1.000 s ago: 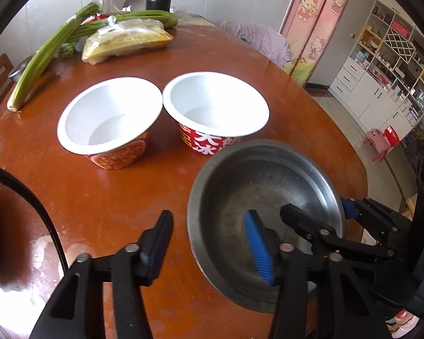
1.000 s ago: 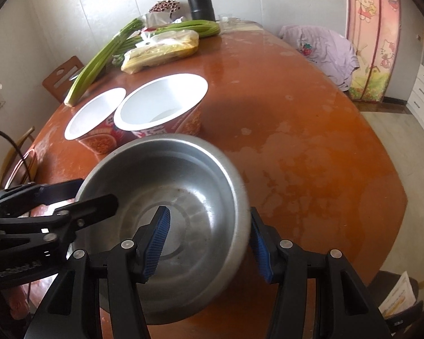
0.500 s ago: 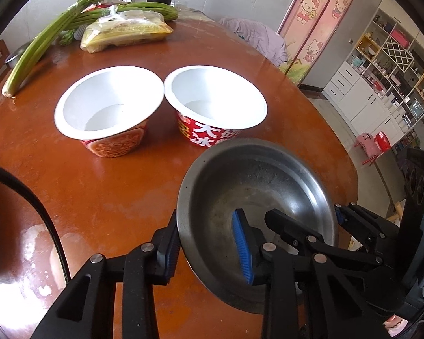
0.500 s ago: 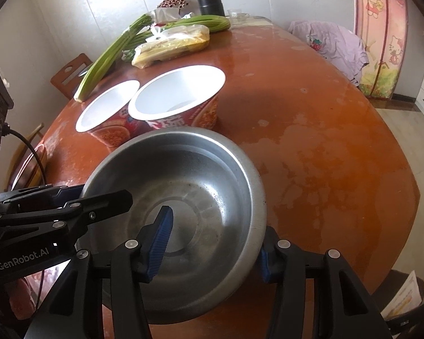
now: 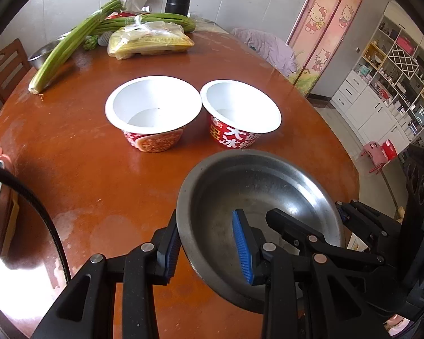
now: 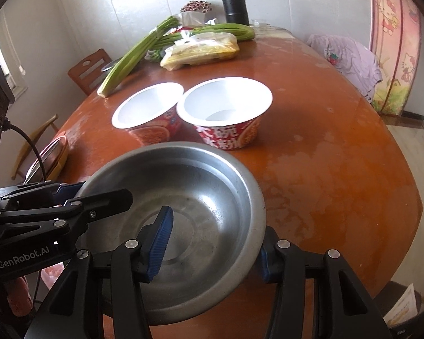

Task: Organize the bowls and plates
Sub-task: 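Grasp the steel bowl rim with the left tool, then carry the steel bowl with the left tool, lower it onto the table, open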

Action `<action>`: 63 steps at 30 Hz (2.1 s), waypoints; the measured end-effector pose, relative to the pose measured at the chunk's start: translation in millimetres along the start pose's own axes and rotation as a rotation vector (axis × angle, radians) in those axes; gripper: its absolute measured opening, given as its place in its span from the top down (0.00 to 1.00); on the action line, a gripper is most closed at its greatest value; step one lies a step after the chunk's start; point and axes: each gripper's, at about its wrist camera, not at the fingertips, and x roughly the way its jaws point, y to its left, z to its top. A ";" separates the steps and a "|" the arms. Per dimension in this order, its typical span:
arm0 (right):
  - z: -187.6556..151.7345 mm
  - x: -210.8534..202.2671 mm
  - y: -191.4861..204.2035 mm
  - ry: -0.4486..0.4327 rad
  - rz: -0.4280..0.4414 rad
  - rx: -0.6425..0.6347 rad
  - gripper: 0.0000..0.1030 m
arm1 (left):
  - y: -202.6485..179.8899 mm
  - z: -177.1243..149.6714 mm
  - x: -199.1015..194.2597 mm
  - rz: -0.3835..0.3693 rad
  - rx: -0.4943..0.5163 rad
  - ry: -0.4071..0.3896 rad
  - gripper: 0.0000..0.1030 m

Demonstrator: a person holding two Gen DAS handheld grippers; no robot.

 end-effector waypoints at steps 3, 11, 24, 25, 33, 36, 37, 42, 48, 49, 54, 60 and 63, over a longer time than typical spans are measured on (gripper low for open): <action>-1.7 -3.8 7.4 -0.007 -0.004 -0.017 0.48 | 3.8 -3.6 -5.5 0.001 0.002 -0.009 0.66; -3.9 -3.4 26.8 0.008 -0.010 -0.063 0.47 | 16.8 -11.2 -12.0 0.002 -0.012 -0.009 0.64; -5.6 9.4 51.6 0.037 -0.011 -0.115 0.47 | 44.2 -16.2 -9.0 -0.007 -0.062 0.002 0.64; -5.7 11.0 52.9 0.041 -0.009 -0.114 0.47 | 46.6 -16.1 -8.2 -0.007 -0.066 0.003 0.64; -4.0 20.2 57.5 0.061 -0.020 -0.113 0.47 | 53.7 -17.9 -3.1 -0.019 -0.072 0.009 0.64; -3.8 20.4 59.5 0.059 -0.026 -0.110 0.47 | 56.5 -17.8 0.3 -0.019 -0.064 0.017 0.64; -3.7 21.3 59.5 0.062 -0.025 -0.106 0.47 | 56.9 -17.4 1.2 -0.016 -0.060 0.019 0.64; -3.0 24.5 61.5 0.072 -0.028 -0.093 0.47 | 59.6 -16.5 4.7 -0.011 -0.044 0.029 0.63; -0.2 25.4 64.8 0.075 -0.032 -0.097 0.47 | 64.3 -15.4 5.0 -0.016 -0.043 0.033 0.63; -0.1 25.9 64.7 0.076 -0.030 -0.094 0.47 | 64.6 -15.3 4.4 -0.017 -0.042 0.032 0.63; 2.0 26.0 62.3 0.073 -0.043 -0.074 0.47 | 67.1 -12.6 0.5 -0.026 -0.033 0.024 0.63; 6.5 22.7 57.6 0.062 -0.063 -0.042 0.47 | 71.1 -8.7 -6.5 -0.032 -0.023 0.014 0.62; 7.9 21.8 58.7 0.060 -0.072 -0.039 0.47 | 73.4 -6.6 -9.9 -0.033 -0.021 0.003 0.61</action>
